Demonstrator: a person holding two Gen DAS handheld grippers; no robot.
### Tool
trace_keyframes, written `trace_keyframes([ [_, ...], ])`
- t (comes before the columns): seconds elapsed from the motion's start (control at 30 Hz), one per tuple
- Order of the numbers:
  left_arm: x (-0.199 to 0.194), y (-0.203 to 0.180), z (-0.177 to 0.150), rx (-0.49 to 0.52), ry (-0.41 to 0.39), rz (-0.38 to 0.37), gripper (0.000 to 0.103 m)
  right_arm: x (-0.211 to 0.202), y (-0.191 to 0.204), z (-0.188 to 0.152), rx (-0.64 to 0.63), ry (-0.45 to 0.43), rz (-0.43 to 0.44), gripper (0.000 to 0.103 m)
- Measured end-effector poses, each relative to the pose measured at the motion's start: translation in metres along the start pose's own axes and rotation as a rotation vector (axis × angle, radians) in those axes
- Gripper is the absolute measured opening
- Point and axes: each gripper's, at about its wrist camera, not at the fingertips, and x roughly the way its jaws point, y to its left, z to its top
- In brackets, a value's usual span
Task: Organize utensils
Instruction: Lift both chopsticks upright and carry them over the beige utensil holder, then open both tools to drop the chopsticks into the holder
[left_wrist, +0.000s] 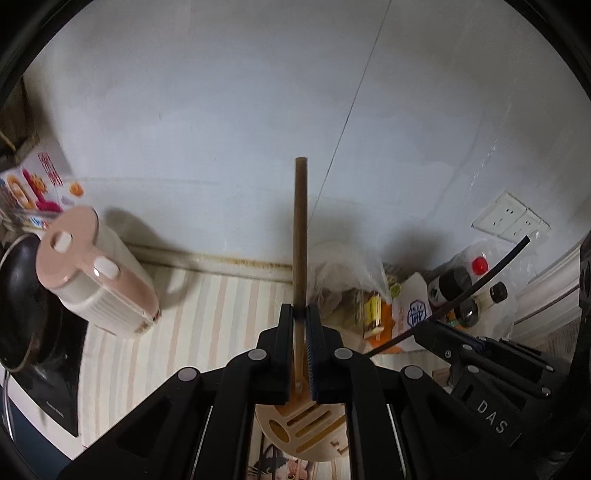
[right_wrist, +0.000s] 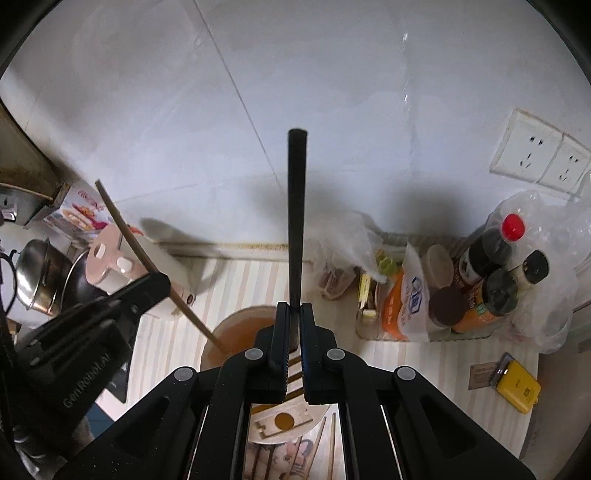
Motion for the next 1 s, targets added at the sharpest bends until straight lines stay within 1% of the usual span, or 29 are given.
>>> trace_keyframes([
  [0.13,-0.003,0.001,-0.010,-0.013,0.031,-0.029,0.006,0.013,0.001,-0.005,-0.008,0.064,0.038,0.007],
  [0.2,-0.011,0.001,-0.014,-0.014,0.027,-0.052,0.012,0.015,-0.002,-0.008,0.005,0.074,0.067,0.018],
  [0.23,-0.017,0.000,-0.017,-0.007,0.017,-0.037,0.015,0.012,-0.004,-0.009,0.018,0.064,0.073,0.034],
  [0.27,-0.024,-0.002,-0.021,0.006,0.001,-0.012,0.028,0.007,-0.008,-0.011,0.031,0.045,0.077,0.046],
  [0.3,-0.031,-0.001,-0.025,0.014,-0.023,0.011,0.049,0.002,-0.011,-0.014,0.040,0.028,0.074,0.049],
  [0.33,-0.039,0.001,-0.029,0.008,-0.053,0.024,0.060,-0.003,-0.014,-0.017,0.048,0.012,0.061,0.051],
  [0.37,-0.045,0.004,-0.034,-0.001,-0.082,0.030,0.081,-0.009,-0.017,-0.022,0.052,-0.011,0.042,0.053],
  [0.4,-0.051,0.008,-0.040,-0.010,-0.110,0.037,0.088,-0.015,-0.018,-0.027,0.052,-0.030,0.035,0.054],
  [0.43,-0.054,0.012,-0.045,-0.019,-0.128,0.047,0.088,-0.022,-0.022,-0.033,0.060,-0.051,0.029,0.060],
  [0.47,-0.056,0.016,-0.052,-0.033,-0.143,0.062,0.090,-0.027,-0.028,-0.042,0.073,-0.073,0.023,0.069],
  [0.5,-0.057,0.021,-0.061,-0.043,-0.153,0.082,0.100,-0.032,-0.033,-0.051,0.085,-0.097,0.021,0.074],
  [0.53,-0.056,0.024,-0.068,-0.044,-0.155,0.102,0.103,-0.036,-0.037,-0.057,0.096,-0.113,0.025,0.081],
  [0.57,-0.054,0.026,-0.074,-0.040,-0.155,0.120,0.103,-0.039,-0.043,-0.068,0.107,-0.132,0.030,0.085],
  [0.63,-0.049,0.030,-0.089,-0.031,-0.154,0.160,0.103,-0.040,-0.051,-0.086,0.121,-0.150,0.016,0.087],
  [0.67,-0.044,0.033,-0.097,-0.028,-0.146,0.177,0.103,-0.040,-0.055,-0.096,0.130,-0.158,0.007,0.090],
  [0.73,-0.033,0.038,-0.112,-0.024,-0.115,0.192,0.103,-0.036,-0.064,-0.113,0.142,-0.168,-0.008,0.092],
  [0.77,-0.026,0.039,-0.121,-0.021,-0.099,0.214,0.103,-0.033,-0.068,-0.122,0.148,-0.170,-0.028,0.092],
  [0.83,-0.012,0.042,-0.137,-0.008,-0.069,0.253,0.103,-0.023,-0.075,-0.135,0.152,-0.157,-0.061,0.092],
  [0.9,0.001,0.043,-0.152,-0.006,-0.034,0.278,0.103,-0.008,-0.082,-0.148,0.160,-0.115,-0.070,0.091],
  [0.93,0.012,0.044,-0.163,0.001,-0.008,0.292,0.103,0.001,-0.084,-0.154,0.164,-0.091,-0.068,0.084],
  [0.97,0.021,0.045,-0.171,0.003,0.019,0.300,0.103,0.013,-0.088,-0.163,0.168,-0.054,-0.075,0.070],
  [1.0,0.030,0.046,-0.179,0.002,0.050,0.305,0.103,0.027,-0.091,-0.172,0.168,-0.011,-0.078,0.064],
])
